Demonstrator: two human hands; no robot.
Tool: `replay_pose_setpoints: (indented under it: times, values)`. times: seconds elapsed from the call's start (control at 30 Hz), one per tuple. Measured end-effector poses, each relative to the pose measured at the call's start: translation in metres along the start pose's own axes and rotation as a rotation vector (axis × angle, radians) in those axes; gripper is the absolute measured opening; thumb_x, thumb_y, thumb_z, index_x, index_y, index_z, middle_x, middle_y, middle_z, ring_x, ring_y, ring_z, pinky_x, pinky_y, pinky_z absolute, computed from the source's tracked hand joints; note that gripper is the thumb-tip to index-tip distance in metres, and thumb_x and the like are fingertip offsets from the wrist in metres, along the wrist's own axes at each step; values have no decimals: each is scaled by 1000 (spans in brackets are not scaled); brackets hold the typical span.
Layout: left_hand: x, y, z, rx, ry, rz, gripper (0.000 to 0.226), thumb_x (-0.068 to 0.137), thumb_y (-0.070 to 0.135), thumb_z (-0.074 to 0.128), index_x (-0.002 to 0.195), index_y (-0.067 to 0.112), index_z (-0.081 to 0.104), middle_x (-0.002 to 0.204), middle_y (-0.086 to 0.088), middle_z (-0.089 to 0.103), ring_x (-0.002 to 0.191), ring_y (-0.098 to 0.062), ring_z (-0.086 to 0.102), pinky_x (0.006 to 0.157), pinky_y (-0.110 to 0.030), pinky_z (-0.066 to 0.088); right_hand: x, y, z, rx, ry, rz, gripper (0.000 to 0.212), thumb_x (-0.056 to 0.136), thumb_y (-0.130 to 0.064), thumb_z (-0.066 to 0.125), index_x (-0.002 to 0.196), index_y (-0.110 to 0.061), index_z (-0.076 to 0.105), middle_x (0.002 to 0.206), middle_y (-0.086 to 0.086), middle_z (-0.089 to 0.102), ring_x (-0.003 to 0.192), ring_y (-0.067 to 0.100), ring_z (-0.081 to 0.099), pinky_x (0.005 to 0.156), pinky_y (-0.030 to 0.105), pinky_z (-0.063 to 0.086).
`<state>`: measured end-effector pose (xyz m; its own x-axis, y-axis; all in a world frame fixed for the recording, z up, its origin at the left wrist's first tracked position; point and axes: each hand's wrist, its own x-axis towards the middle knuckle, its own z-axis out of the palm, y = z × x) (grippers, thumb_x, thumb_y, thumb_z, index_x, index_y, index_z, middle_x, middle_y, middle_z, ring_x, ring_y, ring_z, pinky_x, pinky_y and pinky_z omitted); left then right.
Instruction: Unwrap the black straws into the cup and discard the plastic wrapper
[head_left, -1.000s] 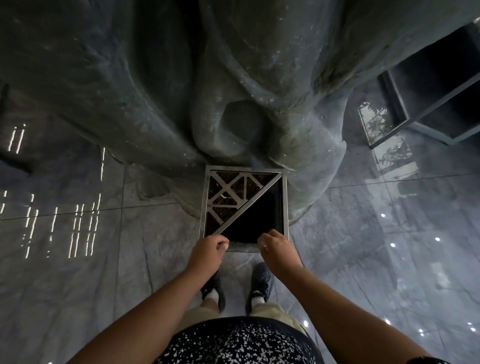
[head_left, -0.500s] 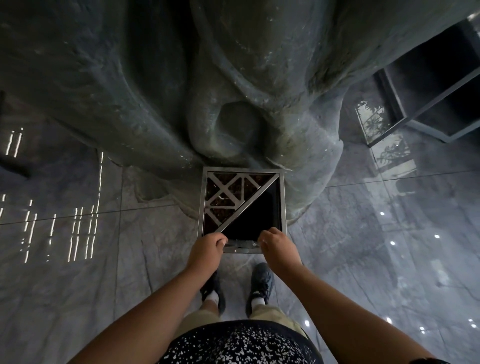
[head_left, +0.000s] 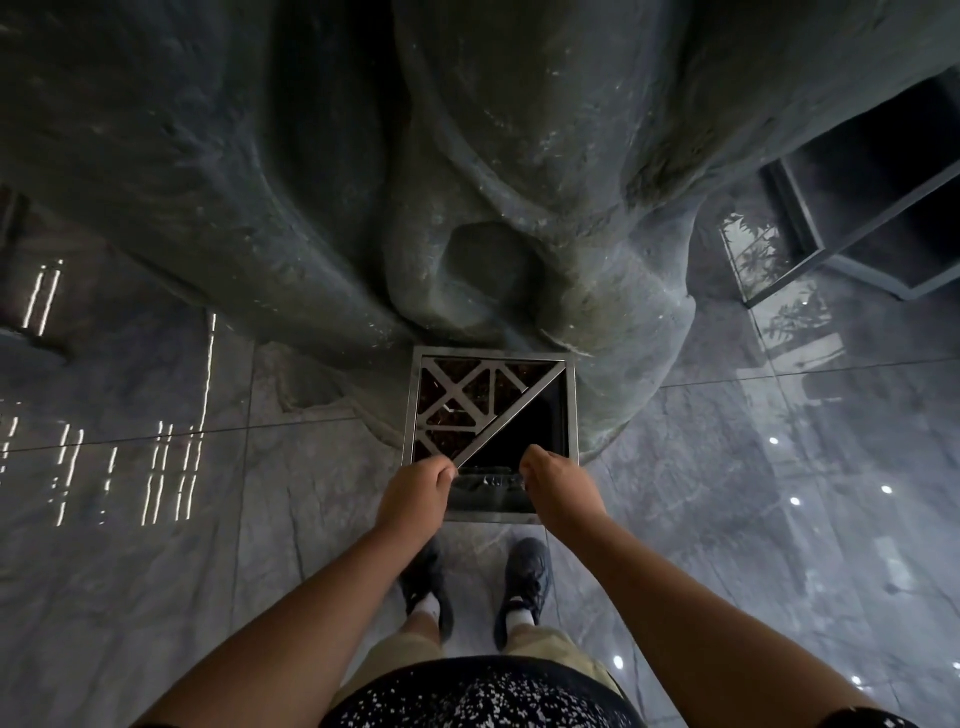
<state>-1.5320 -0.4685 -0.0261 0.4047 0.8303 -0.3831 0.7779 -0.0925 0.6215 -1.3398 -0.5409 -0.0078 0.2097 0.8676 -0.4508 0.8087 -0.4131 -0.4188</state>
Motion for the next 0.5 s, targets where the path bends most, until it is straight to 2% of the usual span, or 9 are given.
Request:
replay_pose_setpoints:
  times: [0.13, 0.23, 0.27, 0.4, 0.5]
  values:
    - [-4, -4, 6, 14, -42, -30, 25, 100, 19, 44, 95, 11, 68, 90, -7, 73, 81, -20, 66, 69, -31, 52, -3, -3, 7, 17, -19, 33, 12, 101, -14, 44, 102, -12, 55, 91, 9, 64, 78, 28, 62, 74, 47, 56]
    - [-3, -4, 6, 19, -18, -29, 25, 100, 19, 45, 97, 13, 69, 92, -3, 73, 78, -12, 62, 61, -18, 42, -2, -6, 6, 19, 11, 19, 11, 100, -12, 45, 100, -11, 55, 91, 9, 63, 76, 27, 62, 72, 45, 56]
    - [-2, -4, 5, 22, -19, -23, 24, 100, 19, 45, 98, 13, 69, 93, -3, 73, 79, -12, 62, 62, -18, 43, -1, -6, 6, 22, 23, 16, 12, 101, -13, 45, 100, -10, 57, 91, 9, 63, 77, 26, 62, 72, 44, 57]
    - [-3, -4, 0, 80, -90, 0, 21, 98, 22, 49, 107, 16, 67, 97, -4, 72, 89, -20, 67, 78, -38, 57, 1, -8, 2, 31, -32, 16, 19, 102, -16, 42, 97, -9, 60, 93, 8, 62, 79, 26, 63, 75, 45, 57]
    - [-9, -4, -1, 116, -114, 5, 22, 96, 26, 55, 114, 19, 65, 102, -5, 73, 94, -22, 67, 81, -39, 57, -5, -7, 4, 13, -76, -8, 18, 100, -22, 46, 100, -11, 60, 97, 8, 62, 82, 26, 62, 76, 45, 56]
